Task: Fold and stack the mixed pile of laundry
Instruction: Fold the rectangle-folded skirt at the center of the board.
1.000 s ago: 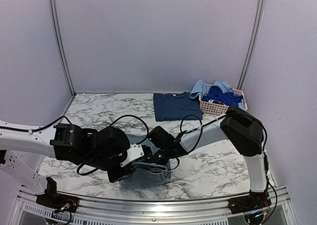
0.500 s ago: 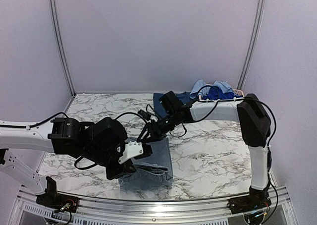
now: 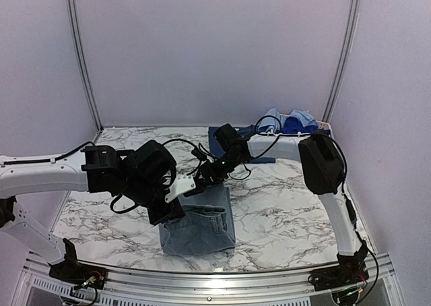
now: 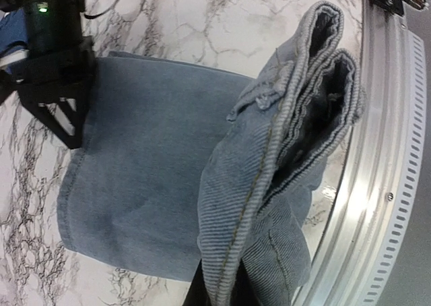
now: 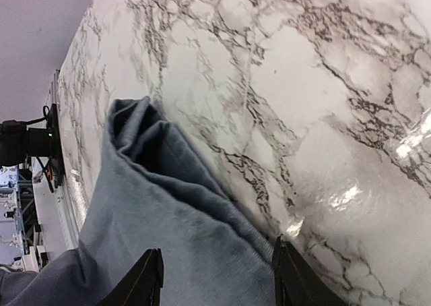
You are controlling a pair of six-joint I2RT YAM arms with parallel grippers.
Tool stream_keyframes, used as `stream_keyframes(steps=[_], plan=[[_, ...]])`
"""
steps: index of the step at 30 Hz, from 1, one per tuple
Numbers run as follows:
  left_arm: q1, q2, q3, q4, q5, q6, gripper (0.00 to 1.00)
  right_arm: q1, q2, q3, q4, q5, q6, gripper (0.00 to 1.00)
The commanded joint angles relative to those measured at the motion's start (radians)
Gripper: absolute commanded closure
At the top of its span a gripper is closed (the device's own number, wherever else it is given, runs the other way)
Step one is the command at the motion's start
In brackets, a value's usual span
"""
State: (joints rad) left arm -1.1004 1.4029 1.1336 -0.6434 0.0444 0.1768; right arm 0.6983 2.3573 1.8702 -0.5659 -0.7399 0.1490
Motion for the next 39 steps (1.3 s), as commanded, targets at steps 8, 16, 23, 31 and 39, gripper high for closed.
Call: stream_keyframes(steps=[8,16,23,31,39], plan=[[0.167,0.207,0.136,0.034,-0.060,0.050,1.00,0.005,0.055,-0.005,0.007,-0.172,-0.049,0.62],[0.244,0.264,0.104,0.101,-0.060,0.079,1.00,0.000,0.057,0.016,-0.018,-0.208,-0.077,0.62],[0.281,0.316,0.107,0.137,-0.051,0.096,0.99,-0.026,0.057,0.091,-0.050,-0.176,-0.054,0.52],[0.320,0.367,0.172,0.182,-0.249,0.064,0.62,-0.163,-0.067,0.078,0.006,-0.070,0.088,0.43],[0.468,0.178,0.109,0.249,-0.154,-0.251,0.01,-0.211,-0.316,-0.136,0.070,0.001,0.091,0.41]])
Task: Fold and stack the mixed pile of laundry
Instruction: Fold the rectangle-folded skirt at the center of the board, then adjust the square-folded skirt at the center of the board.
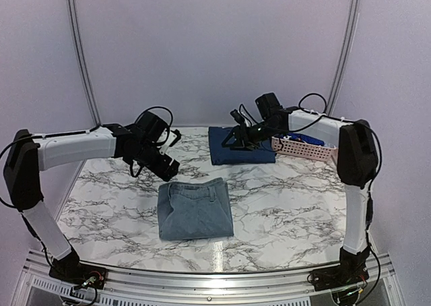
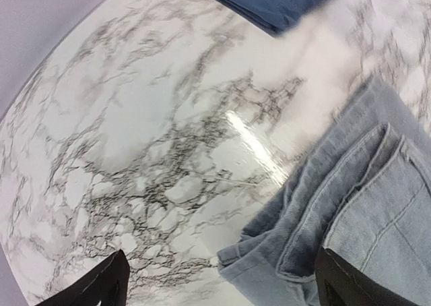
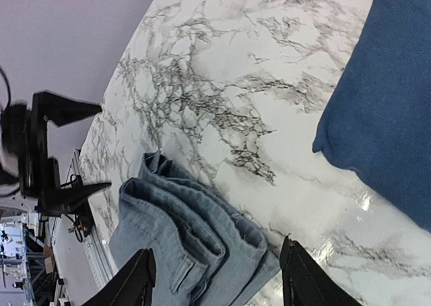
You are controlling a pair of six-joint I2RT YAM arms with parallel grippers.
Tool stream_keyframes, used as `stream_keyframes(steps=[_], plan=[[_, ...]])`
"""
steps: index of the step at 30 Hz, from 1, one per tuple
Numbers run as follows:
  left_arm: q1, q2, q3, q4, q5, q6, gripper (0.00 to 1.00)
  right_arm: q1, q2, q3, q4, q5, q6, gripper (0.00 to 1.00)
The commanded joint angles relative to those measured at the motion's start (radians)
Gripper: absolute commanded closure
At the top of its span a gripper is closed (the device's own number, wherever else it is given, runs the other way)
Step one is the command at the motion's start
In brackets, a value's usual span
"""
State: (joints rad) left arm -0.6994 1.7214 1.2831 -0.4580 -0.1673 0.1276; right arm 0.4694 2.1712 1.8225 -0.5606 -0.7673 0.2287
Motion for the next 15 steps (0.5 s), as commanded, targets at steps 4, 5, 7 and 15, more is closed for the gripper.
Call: stream_keyframes(steps=[4,5,7,15], plan=[[0.108,-0.245,-0.146,0.097,0.207,-0.414,0.01,0.043,-0.221,-0.216,0.096,0.015,-0.003,0.44],[0.115,-0.260,-0.167,0.097,0.288,-0.433,0.01,0.055,-0.234,-0.238,0.095,0.014,-0.010,0.44],[0.116,-0.290,-0.224,0.114,0.418,-0.448,0.01,0.088,-0.243,-0.277,0.088,0.007,-0.022,0.45],[0.115,-0.358,-0.425,0.269,0.524,-0.589,0.08,0.203,-0.199,-0.347,0.066,0.014,-0.057,0.46]])
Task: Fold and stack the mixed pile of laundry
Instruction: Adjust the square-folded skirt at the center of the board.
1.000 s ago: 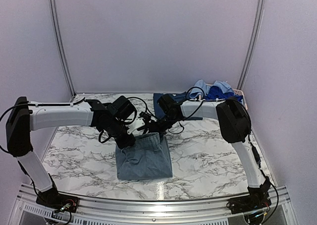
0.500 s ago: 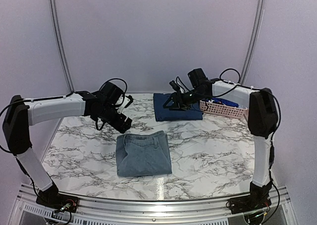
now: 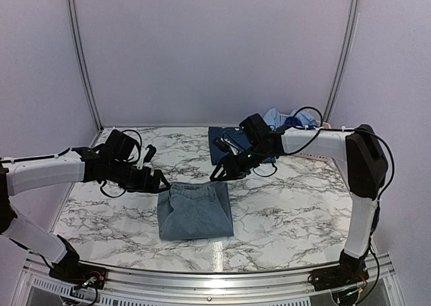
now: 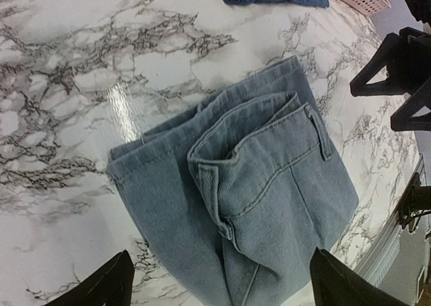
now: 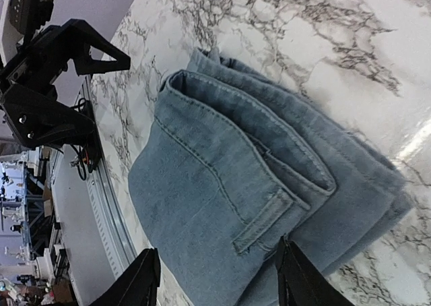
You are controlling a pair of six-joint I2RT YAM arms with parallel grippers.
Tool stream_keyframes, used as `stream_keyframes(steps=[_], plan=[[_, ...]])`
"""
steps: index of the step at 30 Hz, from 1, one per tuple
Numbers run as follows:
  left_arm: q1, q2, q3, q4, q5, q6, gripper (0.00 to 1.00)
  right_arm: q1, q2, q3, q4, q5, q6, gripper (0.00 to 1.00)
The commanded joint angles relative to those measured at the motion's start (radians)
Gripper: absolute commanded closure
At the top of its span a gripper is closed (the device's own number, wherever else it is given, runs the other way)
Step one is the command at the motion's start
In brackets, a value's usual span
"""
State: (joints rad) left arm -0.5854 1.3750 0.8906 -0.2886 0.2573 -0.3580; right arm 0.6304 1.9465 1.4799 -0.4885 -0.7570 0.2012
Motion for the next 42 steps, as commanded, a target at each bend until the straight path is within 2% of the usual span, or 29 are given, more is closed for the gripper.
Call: stream_keyframes(steps=[1,4,7,17,27,29,36,40,42], plan=[[0.001,0.001,-0.029,0.111,0.103,-0.118,0.12,0.049,0.035,-0.007,-0.006,0.004,-0.031,0.45],[0.001,0.062,-0.001,0.112,0.107,-0.155,0.24,0.058,0.053,-0.009,-0.003,0.006,-0.031,0.45],[0.001,0.125,0.023,0.111,0.096,-0.183,0.31,0.060,0.078,-0.001,-0.009,0.010,-0.038,0.45],[0.002,0.284,0.147,0.080,0.043,-0.196,0.47,0.071,0.164,0.100,-0.101,0.127,-0.042,0.40],[0.002,0.422,0.216,-0.033,-0.015,-0.170,0.52,0.072,0.201,0.144,-0.145,0.178,-0.035,0.42],[0.003,0.440,0.225,-0.048,-0.027,-0.165,0.52,0.075,0.204,0.152,-0.142,0.164,-0.038,0.52],[0.006,0.477,0.256,-0.090,-0.049,-0.150,0.53,0.077,0.137,0.155,-0.074,0.082,-0.027,1.00],[0.026,0.480,0.250,-0.093,-0.042,-0.144,0.53,0.066,0.074,0.103,0.007,0.106,0.000,1.00],[0.042,0.476,0.248,-0.092,-0.032,-0.141,0.48,0.048,0.056,0.043,0.086,0.114,0.045,1.00]])
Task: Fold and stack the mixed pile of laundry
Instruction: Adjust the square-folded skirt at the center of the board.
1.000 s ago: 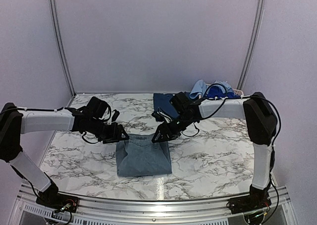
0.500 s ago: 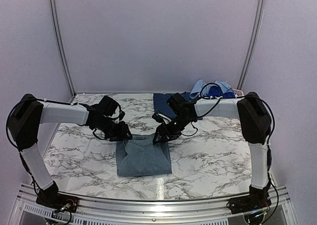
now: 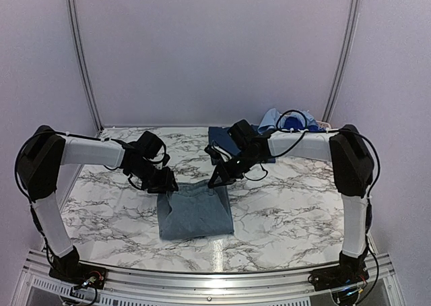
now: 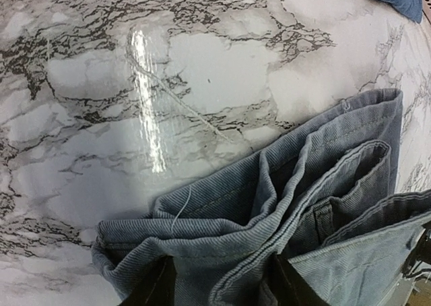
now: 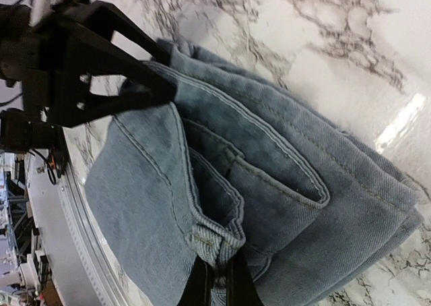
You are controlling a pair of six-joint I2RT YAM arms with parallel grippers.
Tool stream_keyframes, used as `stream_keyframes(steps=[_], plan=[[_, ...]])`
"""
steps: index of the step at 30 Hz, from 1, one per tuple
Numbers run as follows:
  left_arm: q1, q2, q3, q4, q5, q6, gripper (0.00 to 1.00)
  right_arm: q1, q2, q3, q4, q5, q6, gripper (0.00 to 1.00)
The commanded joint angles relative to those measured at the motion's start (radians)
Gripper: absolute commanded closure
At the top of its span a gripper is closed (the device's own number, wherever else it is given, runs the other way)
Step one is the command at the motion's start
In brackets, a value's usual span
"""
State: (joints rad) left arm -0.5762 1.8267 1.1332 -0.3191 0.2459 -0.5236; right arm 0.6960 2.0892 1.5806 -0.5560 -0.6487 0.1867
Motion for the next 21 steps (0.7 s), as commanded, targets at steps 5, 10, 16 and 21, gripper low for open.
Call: stream_keyframes(steps=[5,10,16,21], plan=[[0.072,-0.060,0.027,-0.028,-0.022,0.048,0.22,-0.037,-0.015,-0.177,0.271,-0.001,0.135,1.00],[0.091,-0.183,0.007,0.042,0.036,0.061,0.01,-0.039,-0.001,-0.272,0.400,-0.005,0.215,1.00],[0.084,-0.265,-0.141,0.110,0.176,0.095,0.02,-0.048,-0.015,-0.281,0.411,-0.012,0.223,1.00],[0.026,-0.288,-0.198,0.132,0.173,0.122,0.09,-0.049,-0.033,-0.251,0.398,-0.027,0.217,1.00]])
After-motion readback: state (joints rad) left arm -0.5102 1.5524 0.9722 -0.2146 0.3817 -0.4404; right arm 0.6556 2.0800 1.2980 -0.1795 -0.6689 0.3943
